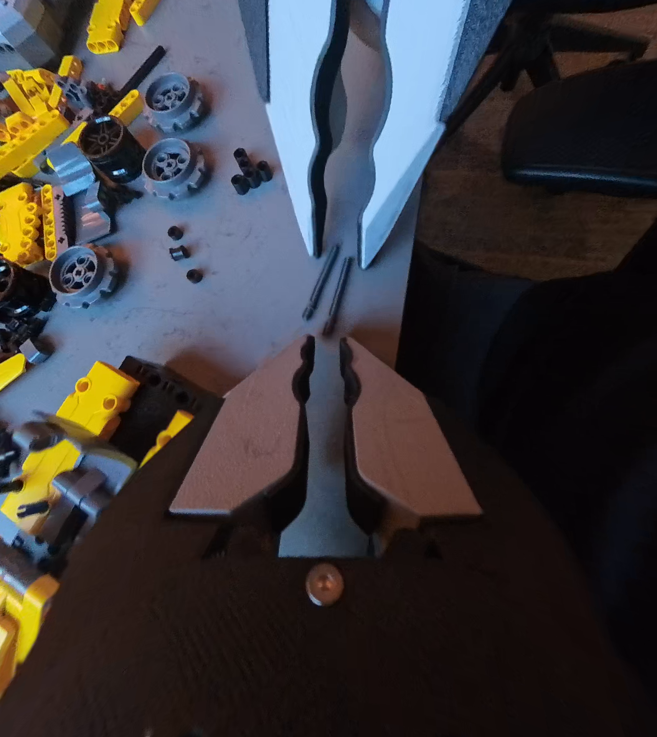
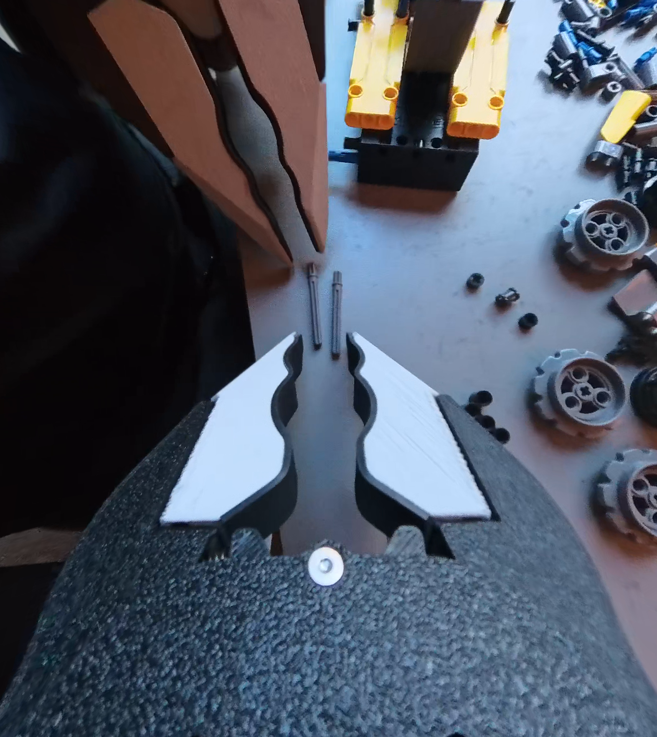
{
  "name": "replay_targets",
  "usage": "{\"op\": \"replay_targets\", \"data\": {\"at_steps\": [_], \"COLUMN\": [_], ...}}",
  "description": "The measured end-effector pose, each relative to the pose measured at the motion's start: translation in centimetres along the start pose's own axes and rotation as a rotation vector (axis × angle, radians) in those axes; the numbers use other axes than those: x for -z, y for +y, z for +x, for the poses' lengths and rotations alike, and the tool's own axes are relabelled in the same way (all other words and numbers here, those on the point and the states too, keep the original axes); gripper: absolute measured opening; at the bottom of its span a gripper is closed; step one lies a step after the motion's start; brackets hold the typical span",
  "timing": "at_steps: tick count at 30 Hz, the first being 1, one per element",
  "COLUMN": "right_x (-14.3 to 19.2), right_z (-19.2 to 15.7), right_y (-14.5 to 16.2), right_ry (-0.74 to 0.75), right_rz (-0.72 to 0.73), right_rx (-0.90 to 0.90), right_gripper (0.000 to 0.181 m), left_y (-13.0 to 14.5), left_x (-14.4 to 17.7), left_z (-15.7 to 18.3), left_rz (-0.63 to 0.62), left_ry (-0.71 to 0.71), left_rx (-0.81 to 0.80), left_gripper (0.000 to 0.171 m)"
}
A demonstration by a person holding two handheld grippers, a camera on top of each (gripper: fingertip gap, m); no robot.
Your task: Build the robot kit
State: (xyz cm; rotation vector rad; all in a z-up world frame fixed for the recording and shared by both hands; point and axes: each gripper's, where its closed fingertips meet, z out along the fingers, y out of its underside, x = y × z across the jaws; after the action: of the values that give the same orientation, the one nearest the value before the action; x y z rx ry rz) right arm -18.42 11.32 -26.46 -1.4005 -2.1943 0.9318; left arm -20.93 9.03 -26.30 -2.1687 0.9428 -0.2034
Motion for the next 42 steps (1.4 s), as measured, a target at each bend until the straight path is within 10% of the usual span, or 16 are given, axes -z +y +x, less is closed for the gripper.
{"op": "replay_targets", "data": {"at_steps": [22, 29, 42], "right_x": [0.2, -0.2, 1.0], "right_z": [0.2, 0.3, -1.7], "right_y": [0.1, -0.1, -0.5], "right_ry": [0.038, 0.047, 0.126], "right_rz": [0.027, 0.019, 0.106], "right_rx": [-0.004, -0.021, -0.03], "right_gripper": [0.018, 0.014, 0.013], "left_y": [0.1, 0.7, 13.2], "left_x": [-0.4, 4.1, 14.5], "left_z": [-0.6, 0.5, -0.7], "left_rz": [-0.004, 0.043, 0.13], "left_ry": [-0.007, 0.023, -0.193], "left_rx": [0.024, 0.06, 0.444], "left_gripper": [0.001, 0.01, 0.02]}}
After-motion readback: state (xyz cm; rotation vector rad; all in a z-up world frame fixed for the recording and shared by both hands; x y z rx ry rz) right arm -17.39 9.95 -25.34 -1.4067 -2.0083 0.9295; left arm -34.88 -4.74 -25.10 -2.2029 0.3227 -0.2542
